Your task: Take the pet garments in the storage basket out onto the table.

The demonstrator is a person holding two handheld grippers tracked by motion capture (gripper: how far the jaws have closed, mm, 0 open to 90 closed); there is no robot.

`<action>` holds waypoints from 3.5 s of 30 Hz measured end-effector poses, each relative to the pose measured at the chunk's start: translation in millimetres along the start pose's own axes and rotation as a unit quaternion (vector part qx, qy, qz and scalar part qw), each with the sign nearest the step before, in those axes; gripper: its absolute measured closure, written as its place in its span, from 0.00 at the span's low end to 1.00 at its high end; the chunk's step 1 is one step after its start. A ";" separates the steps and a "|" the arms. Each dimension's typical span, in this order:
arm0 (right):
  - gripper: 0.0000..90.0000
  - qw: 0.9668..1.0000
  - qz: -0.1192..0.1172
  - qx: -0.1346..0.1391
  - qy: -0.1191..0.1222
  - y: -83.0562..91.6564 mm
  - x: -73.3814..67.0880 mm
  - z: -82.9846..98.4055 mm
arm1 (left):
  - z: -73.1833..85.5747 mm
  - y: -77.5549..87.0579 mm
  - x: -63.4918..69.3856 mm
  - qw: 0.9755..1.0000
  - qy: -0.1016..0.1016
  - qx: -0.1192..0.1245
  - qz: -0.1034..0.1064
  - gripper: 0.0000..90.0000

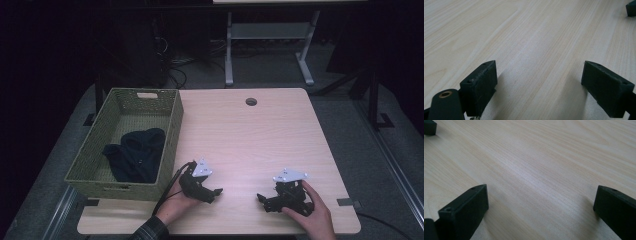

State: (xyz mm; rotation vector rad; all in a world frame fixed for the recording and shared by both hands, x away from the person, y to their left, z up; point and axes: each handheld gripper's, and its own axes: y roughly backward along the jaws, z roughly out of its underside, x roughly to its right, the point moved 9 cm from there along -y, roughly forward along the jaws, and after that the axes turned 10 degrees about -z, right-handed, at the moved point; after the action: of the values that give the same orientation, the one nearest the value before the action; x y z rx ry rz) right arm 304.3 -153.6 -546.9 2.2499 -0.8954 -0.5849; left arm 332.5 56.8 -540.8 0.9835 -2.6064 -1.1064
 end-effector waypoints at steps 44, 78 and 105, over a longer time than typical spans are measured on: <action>0.00 1.000 0.000 0.001 -0.001 0.0 -0.1 0.0 | -24.3 17.9 -6.1 1.000 0.018 -0.014 0.011 0.15; 0.00 1.000 0.001 0.001 -0.002 0.0 -0.3 0.0 | -54.5 43.9 -11.6 1.000 0.012 -0.023 0.009 0.15; 0.00 1.000 0.001 0.002 -0.001 0.0 -0.3 -0.1 | -83.8 70.1 -29.8 1.000 0.020 -0.007 0.008 0.16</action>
State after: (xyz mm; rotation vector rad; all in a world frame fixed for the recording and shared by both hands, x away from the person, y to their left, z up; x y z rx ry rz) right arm 304.2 -153.4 -546.8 2.2516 -0.8996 -0.5864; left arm 350.2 61.8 -429.0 0.9702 -2.5675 -1.0878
